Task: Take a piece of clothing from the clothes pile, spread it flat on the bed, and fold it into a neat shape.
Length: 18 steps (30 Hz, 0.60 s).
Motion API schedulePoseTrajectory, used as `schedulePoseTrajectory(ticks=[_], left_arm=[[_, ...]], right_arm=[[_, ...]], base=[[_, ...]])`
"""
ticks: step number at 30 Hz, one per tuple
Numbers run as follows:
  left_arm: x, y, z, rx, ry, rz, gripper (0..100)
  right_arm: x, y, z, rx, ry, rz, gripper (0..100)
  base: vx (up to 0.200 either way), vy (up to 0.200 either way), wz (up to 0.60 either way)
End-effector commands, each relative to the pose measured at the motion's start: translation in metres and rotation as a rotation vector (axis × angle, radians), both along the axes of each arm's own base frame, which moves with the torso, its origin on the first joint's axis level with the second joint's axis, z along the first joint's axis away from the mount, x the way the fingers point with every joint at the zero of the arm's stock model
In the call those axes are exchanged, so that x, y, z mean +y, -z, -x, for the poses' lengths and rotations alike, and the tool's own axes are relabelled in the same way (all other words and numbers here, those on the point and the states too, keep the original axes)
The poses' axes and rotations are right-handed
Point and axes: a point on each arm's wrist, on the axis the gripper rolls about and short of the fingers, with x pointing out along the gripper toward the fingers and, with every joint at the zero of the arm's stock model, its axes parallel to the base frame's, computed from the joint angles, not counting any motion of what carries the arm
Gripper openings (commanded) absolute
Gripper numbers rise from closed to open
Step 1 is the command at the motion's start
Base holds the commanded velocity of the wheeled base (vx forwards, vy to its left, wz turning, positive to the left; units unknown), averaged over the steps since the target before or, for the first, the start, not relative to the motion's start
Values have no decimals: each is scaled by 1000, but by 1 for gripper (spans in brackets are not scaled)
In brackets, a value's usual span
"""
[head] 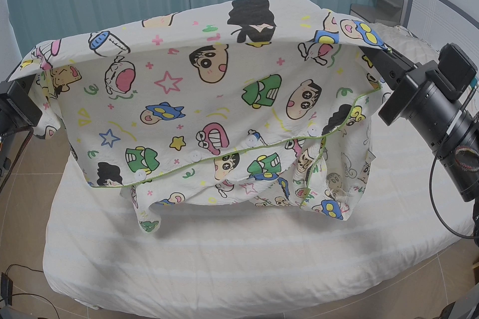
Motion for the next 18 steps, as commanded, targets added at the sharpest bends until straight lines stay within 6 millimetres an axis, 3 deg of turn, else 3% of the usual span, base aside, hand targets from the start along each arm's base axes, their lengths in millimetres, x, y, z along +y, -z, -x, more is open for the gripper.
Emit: schedulePoseTrajectory(ticks=[1, 18], left_arm=[[-1, 1, 1, 2, 7, -1, 0], [-2, 1, 1, 5, 11, -1, 0]], right_arm=[[-1, 2, 0, 4, 4, 4, 0], [-6, -2, 1, -8, 16, -8, 0]], base=[[0, -200, 0], [0, -200, 0]])
